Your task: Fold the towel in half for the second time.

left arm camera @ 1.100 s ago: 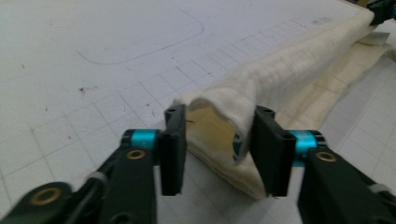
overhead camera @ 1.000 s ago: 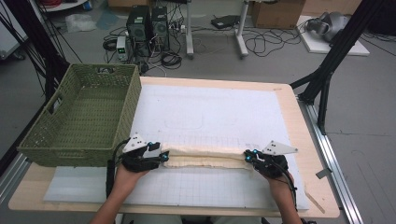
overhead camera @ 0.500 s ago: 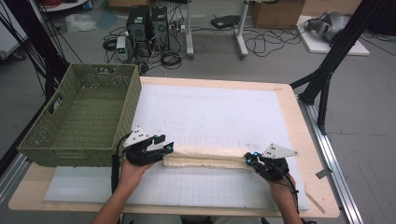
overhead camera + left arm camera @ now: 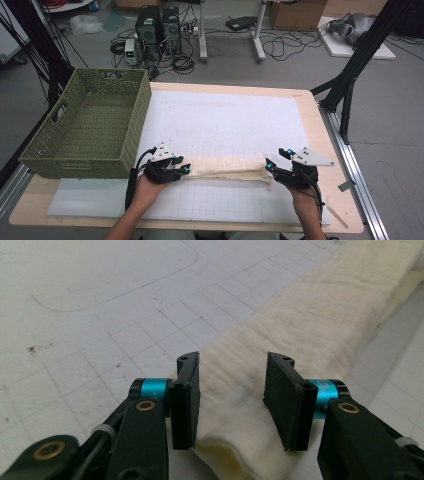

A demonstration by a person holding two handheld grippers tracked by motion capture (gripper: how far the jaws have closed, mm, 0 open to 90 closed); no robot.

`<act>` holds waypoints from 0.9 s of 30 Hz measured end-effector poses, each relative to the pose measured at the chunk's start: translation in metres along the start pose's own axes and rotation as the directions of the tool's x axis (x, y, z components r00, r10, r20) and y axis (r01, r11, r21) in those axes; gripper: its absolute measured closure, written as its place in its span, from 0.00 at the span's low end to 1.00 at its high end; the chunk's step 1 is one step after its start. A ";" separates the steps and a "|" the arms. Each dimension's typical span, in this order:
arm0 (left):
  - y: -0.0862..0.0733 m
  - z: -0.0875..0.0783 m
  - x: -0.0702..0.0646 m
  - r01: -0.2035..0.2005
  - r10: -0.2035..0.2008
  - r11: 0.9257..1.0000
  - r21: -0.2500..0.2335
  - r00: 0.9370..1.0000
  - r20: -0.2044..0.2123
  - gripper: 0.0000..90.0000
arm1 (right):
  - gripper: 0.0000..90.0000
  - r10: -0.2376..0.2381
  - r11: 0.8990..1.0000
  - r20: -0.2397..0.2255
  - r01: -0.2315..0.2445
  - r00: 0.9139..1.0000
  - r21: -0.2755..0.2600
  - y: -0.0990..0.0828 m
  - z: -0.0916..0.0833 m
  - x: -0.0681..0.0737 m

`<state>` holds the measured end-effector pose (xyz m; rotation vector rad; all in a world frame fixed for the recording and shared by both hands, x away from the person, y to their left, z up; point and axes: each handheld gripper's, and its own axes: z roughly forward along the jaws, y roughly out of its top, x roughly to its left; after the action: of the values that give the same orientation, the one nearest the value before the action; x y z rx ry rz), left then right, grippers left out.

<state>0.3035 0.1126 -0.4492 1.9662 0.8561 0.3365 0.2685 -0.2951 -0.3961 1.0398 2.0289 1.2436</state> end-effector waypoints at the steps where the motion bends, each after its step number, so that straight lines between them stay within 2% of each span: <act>1: 0.000 0.000 0.000 -0.004 0.004 1.000 0.002 1.000 0.001 0.64 | 0.44 -0.009 1.000 0.004 0.009 1.000 -0.005 0.006 0.002 0.003; 4: 0.000 0.000 0.000 0.000 0.000 1.000 0.002 1.000 0.002 0.64 | 0.49 -0.028 1.000 -0.008 0.028 1.000 0.010 0.018 0.017 0.014; 6: -0.001 -0.001 0.001 0.001 -0.001 1.000 0.004 1.000 0.006 0.64 | 0.53 -0.040 0.999 -0.037 0.041 0.999 0.035 0.021 0.031 0.023; 8: -0.001 -0.001 0.002 0.014 -0.014 1.000 0.000 1.000 0.011 0.64 | 0.56 -0.077 0.994 -0.059 0.082 0.995 0.076 0.020 0.045 0.030; 11: -0.001 -0.002 0.004 0.020 -0.020 1.000 0.003 1.000 0.020 0.64 | 0.59 -0.081 0.988 -0.088 0.092 0.993 0.125 0.012 0.058 0.036; 12: -0.002 -0.003 0.005 0.026 -0.026 1.000 0.003 0.999 0.023 0.64 | 0.61 -0.077 0.988 -0.092 0.088 0.993 0.129 0.009 0.060 0.036; 16: -0.002 -0.002 0.005 0.029 -0.029 1.000 0.005 0.999 0.025 0.65 | 0.64 -0.008 0.987 -0.114 0.027 0.993 0.161 -0.009 0.059 0.028; 19: -0.002 -0.002 0.005 0.027 -0.028 1.000 0.013 0.999 0.028 0.68 | 0.66 0.011 0.981 -0.114 0.012 0.993 0.194 -0.023 0.054 0.023; 24: -0.003 -0.003 0.004 0.011 -0.012 1.000 0.027 1.000 0.027 0.74 | 0.69 0.012 0.976 -0.099 0.010 0.995 0.218 -0.036 0.042 0.012; 27: -0.004 -0.005 0.002 -0.029 0.028 0.999 0.046 0.999 0.026 0.80 | 0.70 -0.014 0.972 -0.100 0.037 0.995 0.231 -0.039 0.036 0.011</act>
<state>0.3001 0.1183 -0.4498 2.0233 0.8271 0.3095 0.2765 -0.2797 -0.4472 1.0720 2.2993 1.0813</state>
